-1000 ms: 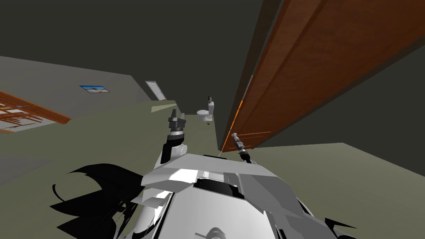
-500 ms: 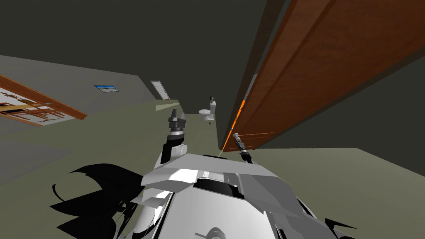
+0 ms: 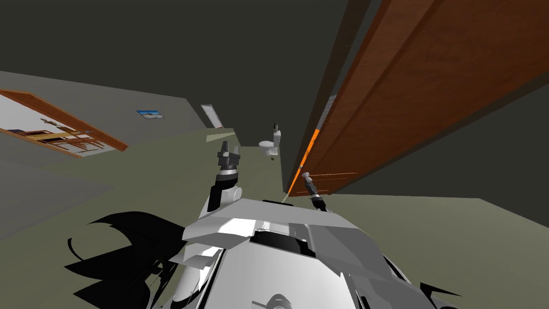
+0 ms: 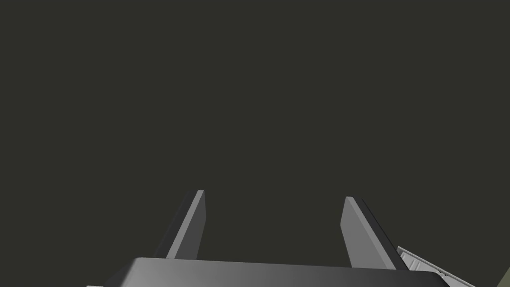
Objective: Pull the door open
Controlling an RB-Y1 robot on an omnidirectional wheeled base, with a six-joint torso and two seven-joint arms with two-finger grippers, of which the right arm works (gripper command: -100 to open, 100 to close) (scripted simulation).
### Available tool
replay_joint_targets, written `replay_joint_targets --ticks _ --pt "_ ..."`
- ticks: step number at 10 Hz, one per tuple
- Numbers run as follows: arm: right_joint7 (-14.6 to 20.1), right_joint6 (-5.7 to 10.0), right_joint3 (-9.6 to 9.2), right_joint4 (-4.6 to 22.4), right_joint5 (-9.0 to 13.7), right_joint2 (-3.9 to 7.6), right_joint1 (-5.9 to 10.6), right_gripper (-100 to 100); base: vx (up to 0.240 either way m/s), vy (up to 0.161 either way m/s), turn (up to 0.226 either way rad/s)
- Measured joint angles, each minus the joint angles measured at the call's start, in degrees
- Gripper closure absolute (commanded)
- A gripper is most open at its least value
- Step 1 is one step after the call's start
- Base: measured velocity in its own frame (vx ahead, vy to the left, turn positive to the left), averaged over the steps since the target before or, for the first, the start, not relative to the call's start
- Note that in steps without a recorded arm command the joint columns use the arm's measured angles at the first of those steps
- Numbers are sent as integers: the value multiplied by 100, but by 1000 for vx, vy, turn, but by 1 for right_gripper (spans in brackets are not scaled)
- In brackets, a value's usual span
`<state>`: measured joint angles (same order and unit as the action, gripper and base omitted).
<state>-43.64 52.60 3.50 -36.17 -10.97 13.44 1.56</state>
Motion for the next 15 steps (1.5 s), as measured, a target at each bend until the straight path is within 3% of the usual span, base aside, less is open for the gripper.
replay_joint_targets --ticks 3,7,10,14,15 --pt "356 17 -12 52 112 32 0 100 -32 -3 71" --pt "929 -82 -51 -89 330 64 -99 100 -44 -13 87" --pt "1281 -48 -68 5 458 88 -69 100 -37 -7 79" --pt "1835 -134 -120 -136 691 123 -161 100 -39 -15 87" --pt "1960 -99 -124 -39 736 123 -106 100 -40 -12 96"
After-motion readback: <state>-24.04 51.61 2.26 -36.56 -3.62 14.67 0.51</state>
